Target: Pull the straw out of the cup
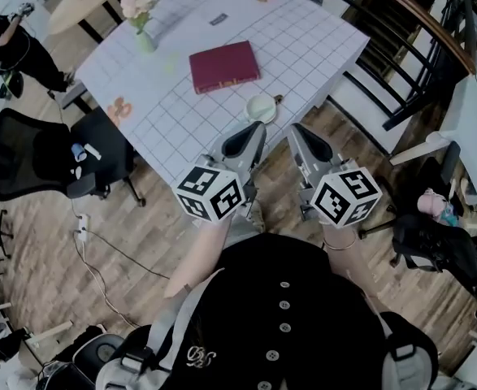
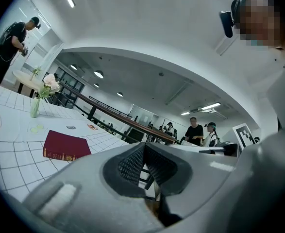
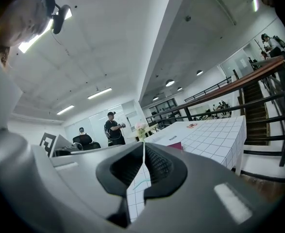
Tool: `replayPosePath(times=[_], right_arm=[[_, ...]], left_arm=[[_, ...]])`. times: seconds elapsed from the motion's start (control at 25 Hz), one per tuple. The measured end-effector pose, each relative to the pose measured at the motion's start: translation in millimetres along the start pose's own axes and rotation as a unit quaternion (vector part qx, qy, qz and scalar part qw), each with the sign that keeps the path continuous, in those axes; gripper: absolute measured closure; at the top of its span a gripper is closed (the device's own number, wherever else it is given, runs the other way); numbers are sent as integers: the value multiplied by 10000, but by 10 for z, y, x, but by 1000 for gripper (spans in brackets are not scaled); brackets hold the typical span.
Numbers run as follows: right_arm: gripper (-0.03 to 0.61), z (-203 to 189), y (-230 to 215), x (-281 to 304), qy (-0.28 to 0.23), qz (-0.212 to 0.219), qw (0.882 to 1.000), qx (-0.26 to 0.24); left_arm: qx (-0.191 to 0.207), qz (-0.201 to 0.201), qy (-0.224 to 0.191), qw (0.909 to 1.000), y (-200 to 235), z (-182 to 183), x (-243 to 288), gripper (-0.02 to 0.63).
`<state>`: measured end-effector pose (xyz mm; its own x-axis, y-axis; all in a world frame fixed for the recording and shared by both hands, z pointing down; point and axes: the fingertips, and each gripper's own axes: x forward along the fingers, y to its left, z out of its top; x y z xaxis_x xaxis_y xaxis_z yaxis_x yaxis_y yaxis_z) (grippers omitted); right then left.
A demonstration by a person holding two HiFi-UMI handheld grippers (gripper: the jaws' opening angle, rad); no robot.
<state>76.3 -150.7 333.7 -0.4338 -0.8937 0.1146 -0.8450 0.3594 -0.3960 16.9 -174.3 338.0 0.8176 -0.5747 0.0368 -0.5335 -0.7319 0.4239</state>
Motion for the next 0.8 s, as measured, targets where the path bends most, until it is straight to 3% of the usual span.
replayPosePath(times=[0.28, 0.8], right_arm=[[580, 123, -80, 477, -96, -81, 9999, 8], [580, -26, -107, 632, 57, -113, 9998, 147]], left_arm=[[3, -100, 71, 9999, 377, 171, 211, 612], [-166, -284, 220, 9992, 442, 68, 289, 612]])
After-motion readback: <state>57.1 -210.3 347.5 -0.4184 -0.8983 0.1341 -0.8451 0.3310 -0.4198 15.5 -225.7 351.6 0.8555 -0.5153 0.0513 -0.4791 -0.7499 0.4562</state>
